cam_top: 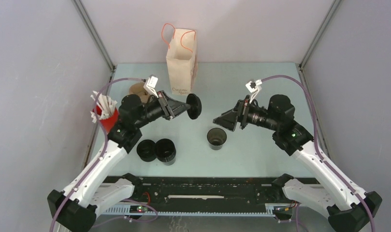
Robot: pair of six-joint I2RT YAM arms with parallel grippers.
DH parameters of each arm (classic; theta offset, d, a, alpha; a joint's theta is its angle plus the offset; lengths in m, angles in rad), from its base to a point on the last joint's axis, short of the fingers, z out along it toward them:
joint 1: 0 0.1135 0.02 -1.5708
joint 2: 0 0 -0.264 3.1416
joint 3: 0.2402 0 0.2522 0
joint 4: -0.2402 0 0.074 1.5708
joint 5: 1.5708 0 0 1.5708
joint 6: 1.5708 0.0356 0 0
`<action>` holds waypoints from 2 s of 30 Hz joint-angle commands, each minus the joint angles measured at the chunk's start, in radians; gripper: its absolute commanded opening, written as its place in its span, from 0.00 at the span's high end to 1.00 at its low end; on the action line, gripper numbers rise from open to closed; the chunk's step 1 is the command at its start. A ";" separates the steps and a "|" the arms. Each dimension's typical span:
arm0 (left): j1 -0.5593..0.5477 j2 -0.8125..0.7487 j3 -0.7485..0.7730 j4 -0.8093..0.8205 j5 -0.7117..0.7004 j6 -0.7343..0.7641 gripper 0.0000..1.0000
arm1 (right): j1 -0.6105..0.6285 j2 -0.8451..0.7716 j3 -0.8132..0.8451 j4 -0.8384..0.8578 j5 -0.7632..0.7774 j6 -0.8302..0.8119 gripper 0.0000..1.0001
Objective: Pack the takeout coffee
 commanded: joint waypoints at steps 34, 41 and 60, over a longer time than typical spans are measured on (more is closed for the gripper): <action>-0.095 0.049 -0.161 0.654 0.254 -0.419 0.83 | 0.140 0.141 0.001 0.670 -0.129 0.437 0.02; -0.096 0.047 -0.158 0.624 0.251 -0.399 0.83 | 0.140 0.160 0.002 0.672 -0.128 0.442 0.06; -0.095 0.027 -0.144 0.488 0.209 -0.320 0.63 | 0.110 0.147 0.002 0.595 -0.114 0.413 0.31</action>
